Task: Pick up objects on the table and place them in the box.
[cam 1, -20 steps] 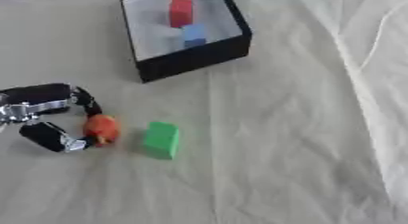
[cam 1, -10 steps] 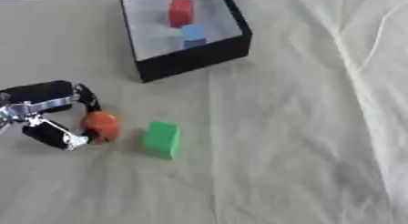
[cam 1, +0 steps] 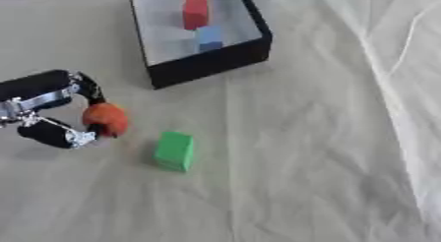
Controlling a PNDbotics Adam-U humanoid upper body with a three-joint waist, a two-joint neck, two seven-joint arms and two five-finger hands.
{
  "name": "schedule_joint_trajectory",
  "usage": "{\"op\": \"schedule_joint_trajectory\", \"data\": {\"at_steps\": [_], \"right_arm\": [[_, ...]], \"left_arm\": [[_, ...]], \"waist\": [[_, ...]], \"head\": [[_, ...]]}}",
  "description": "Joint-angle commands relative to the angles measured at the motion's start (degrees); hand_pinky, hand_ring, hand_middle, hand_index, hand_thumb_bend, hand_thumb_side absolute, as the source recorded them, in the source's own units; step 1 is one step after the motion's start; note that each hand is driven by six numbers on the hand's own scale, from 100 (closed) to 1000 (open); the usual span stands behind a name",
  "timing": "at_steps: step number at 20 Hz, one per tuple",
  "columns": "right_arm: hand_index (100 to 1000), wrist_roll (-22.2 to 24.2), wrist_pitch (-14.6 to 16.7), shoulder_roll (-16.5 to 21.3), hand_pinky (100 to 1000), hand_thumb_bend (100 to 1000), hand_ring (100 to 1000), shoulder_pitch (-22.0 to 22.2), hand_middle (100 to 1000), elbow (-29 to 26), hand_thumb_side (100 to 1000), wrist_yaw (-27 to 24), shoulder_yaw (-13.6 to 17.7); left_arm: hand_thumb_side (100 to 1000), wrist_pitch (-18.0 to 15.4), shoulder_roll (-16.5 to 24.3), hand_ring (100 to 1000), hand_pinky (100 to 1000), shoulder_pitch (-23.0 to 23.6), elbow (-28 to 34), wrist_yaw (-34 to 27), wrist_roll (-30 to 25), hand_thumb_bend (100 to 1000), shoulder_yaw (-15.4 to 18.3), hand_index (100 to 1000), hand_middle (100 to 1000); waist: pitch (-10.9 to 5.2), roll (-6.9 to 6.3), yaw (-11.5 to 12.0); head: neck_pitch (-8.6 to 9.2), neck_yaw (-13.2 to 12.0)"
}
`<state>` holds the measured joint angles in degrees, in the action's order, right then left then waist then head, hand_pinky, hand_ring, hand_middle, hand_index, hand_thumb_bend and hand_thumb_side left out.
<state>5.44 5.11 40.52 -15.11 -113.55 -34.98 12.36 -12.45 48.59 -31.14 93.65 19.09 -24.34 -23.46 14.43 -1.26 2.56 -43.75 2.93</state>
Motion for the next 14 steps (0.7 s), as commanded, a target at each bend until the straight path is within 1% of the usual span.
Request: {"op": "schedule_joint_trajectory", "data": {"at_steps": [1, 3, 5, 8, 11, 14], "right_arm": [[789, -0.1, 0.0, 1.6, 1000, 100, 779, -0.4, 666, -1.0, 523, 0.0, 0.9], [789, -0.2, 0.1, 1.8, 1000, 100, 778, -0.4, 667, -1.0, 523, -0.1, 1.0], [789, -0.3, 0.2, 2.0, 1000, 100, 779, -0.4, 667, -1.0, 523, -0.4, 1.0], [789, -0.4, 0.3, 2.3, 1000, 100, 779, -0.5, 667, -1.0, 523, -0.6, 1.0], [789, -0.6, 0.5, 2.6, 1000, 100, 779, -0.6, 667, -1.0, 523, -1.0, 1.1], [790, -1.0, 0.7, 3.1, 1000, 100, 780, -1.0, 668, -1.0, 523, -1.9, 1.2]], "left_arm": [[194, -0.2, 3.5, 574, 709, -1.3, 2.8, -2.1, 2.3, 100, 2.4, 557, 422], [183, -0.4, 4.8, 572, 706, -2.3, 4.2, -3.6, 3.7, 100, 3.4, 554, 420], [169, -0.6, 6.0, 569, 708, -4.2, 5.3, -5.5, 4.9, 100, 4.4, 550, 415], [159, -0.8, 6.4, 569, 711, -7.6, 5.3, -7.7, 5.8, 100, 5.6, 549, 415], [166, -0.6, 5.1, 565, 712, -11.8, 2.6, -10.2, 4.5, 100, 5.7, 546, 410], [176, -1.6, 2.1, 570, 716, -17.7, -3.4, -12.5, 0.7, 100, 5.3, 551, 416]], "waist": [[-1.46, 0.09, 0.0], [-1.54, -0.02, 0.0], [-1.68, -0.12, 0.0], [-1.85, -0.20, -0.1], [-2.01, -0.29, -0.3], [-2.20, -0.33, -0.5]], "head": [[-0.37, 0.5], [-0.37, 0.8], [-0.37, 1.2], [-0.37, 1.3], [-0.37, 1.0], [-0.37, 0.7]]}}
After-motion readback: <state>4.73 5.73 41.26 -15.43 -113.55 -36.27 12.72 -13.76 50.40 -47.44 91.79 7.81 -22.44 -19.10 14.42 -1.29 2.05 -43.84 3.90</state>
